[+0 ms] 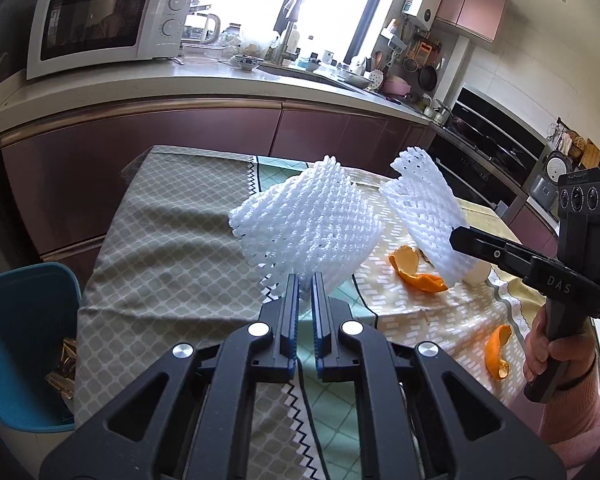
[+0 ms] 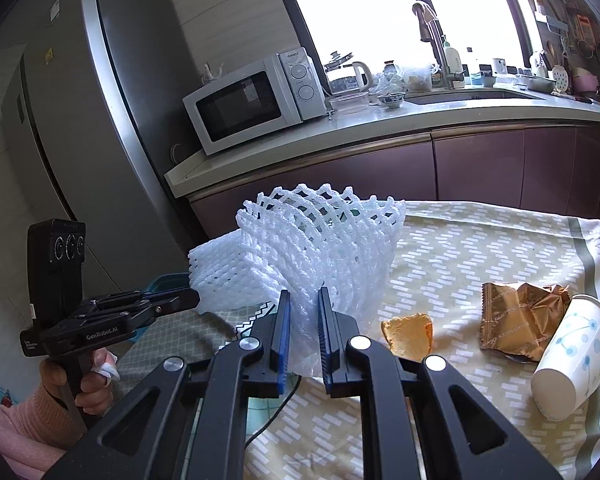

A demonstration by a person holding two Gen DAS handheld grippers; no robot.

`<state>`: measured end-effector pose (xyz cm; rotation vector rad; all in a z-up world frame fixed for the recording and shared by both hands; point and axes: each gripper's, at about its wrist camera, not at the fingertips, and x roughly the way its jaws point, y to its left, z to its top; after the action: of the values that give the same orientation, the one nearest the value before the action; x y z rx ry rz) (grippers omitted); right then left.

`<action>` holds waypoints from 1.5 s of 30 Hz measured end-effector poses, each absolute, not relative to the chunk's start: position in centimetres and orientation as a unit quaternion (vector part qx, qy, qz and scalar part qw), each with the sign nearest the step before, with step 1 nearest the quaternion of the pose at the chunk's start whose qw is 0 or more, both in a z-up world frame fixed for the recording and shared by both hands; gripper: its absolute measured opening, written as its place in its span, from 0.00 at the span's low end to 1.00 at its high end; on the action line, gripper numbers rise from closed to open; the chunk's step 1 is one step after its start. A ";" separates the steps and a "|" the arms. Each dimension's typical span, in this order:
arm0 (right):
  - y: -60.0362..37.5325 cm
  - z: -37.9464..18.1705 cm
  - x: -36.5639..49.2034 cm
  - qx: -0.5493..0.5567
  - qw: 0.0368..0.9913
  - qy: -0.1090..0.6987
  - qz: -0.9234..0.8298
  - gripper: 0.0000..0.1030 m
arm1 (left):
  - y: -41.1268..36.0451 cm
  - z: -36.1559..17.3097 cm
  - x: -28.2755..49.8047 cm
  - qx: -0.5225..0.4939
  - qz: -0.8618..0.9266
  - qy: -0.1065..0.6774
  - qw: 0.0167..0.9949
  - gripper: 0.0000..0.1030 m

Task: Collect trash
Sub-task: 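Carry both white foam nets in both tools over the teal bin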

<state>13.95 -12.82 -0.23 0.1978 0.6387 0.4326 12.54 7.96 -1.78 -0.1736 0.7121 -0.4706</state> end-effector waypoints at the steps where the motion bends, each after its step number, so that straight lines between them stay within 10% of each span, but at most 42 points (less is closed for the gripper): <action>1: -12.5 -0.2 13.9 0.096 0.921 0.311 0.213 0.11 | 8.5 -1.8 12.3 -0.085 -0.224 0.343 0.908 0.07; 45: 0.4 -0.7 15.4 0.067 0.876 0.335 0.341 0.11 | 24.1 -2.1 5.4 -0.144 -0.090 0.316 0.933 0.07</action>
<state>15.38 0.40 -0.70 0.1404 0.6992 0.7118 5.41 24.13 -2.07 -0.2940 0.6464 -0.1844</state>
